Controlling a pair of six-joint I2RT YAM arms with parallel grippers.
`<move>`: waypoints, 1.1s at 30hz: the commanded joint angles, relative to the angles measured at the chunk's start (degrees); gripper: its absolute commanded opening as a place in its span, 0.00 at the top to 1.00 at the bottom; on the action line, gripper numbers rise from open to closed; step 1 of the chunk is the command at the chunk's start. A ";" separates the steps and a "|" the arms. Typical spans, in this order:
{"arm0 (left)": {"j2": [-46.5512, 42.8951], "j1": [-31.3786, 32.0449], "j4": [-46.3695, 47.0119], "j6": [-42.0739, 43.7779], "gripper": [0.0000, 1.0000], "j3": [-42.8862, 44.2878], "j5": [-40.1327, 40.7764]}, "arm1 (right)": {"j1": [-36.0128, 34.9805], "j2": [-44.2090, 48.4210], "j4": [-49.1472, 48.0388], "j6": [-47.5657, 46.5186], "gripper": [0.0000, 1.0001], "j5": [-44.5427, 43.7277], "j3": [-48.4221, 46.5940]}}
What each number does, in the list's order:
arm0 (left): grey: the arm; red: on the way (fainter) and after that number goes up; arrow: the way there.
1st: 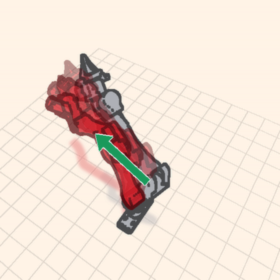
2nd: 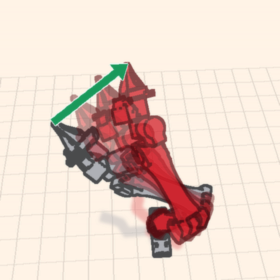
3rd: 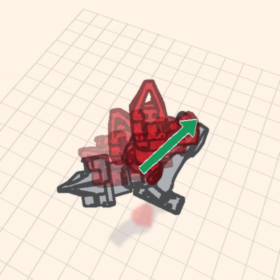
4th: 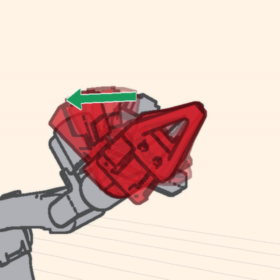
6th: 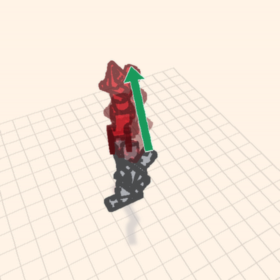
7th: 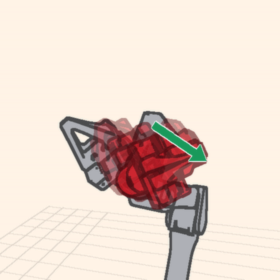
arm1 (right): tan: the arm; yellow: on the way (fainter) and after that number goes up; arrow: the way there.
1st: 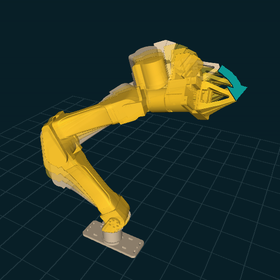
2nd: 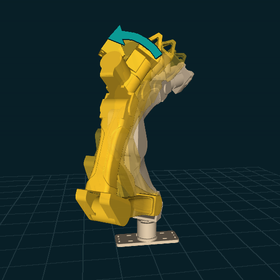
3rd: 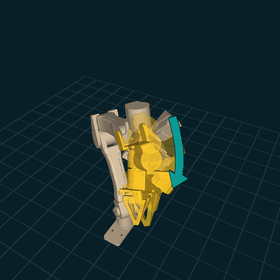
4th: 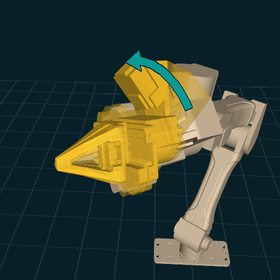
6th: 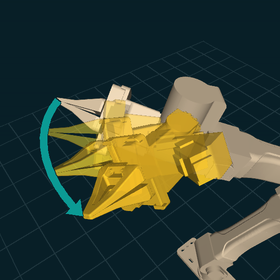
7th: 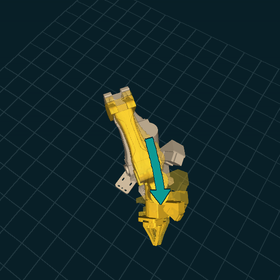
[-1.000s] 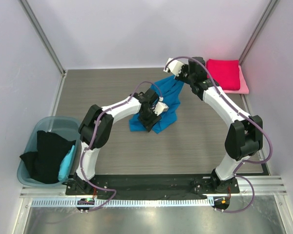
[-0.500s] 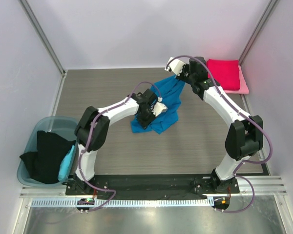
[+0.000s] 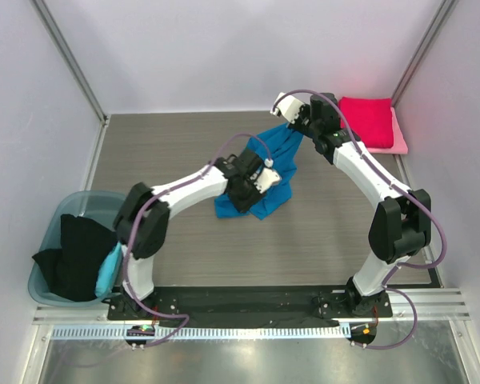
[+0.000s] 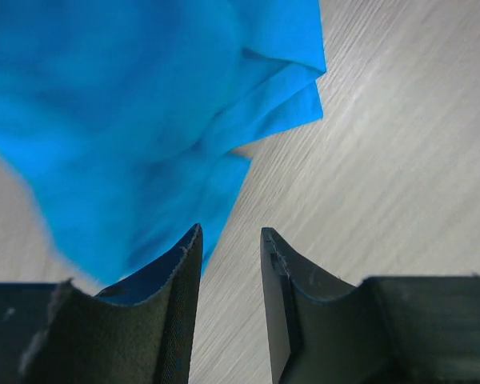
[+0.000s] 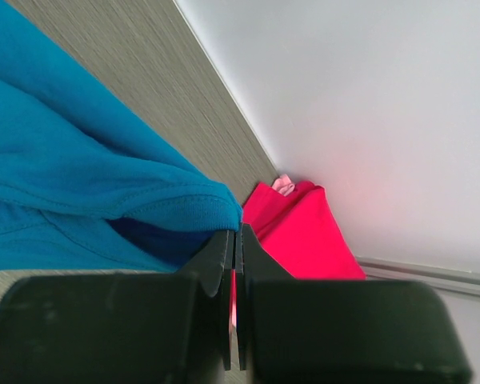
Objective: Fold and stack the t-shirts
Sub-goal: Flatten the tshirt out
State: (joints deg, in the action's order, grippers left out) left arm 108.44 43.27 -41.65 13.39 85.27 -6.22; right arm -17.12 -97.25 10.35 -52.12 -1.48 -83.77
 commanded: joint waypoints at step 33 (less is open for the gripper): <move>12.42 3.05 0.43 -1.87 1.00 6.75 7.10 | 1.57 1.19 -2.35 2.46 0.99 -0.98 -2.19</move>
State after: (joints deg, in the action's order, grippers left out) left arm 122.50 46.37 -40.42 11.22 93.30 1.93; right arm -15.73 -97.51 10.35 -50.61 -1.83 -83.79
